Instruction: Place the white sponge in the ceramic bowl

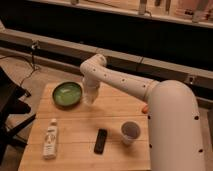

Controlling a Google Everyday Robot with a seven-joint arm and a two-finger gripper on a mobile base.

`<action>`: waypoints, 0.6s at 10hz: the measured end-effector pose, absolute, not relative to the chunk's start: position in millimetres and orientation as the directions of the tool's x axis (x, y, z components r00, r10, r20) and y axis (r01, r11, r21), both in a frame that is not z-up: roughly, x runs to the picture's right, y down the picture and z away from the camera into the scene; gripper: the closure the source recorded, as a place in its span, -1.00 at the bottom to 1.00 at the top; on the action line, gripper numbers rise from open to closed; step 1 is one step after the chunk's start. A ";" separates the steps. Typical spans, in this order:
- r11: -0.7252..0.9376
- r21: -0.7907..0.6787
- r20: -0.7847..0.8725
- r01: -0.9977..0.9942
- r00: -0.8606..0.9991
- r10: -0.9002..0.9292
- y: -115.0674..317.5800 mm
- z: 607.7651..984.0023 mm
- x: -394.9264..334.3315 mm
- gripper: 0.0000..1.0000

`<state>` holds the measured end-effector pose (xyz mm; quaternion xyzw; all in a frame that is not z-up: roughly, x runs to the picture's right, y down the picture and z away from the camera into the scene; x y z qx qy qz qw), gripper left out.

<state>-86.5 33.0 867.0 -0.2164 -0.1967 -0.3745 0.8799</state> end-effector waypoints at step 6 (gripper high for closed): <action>0.599 -0.191 0.532 0.778 0.595 -0.602 26.7 862.0 -109.3 0.93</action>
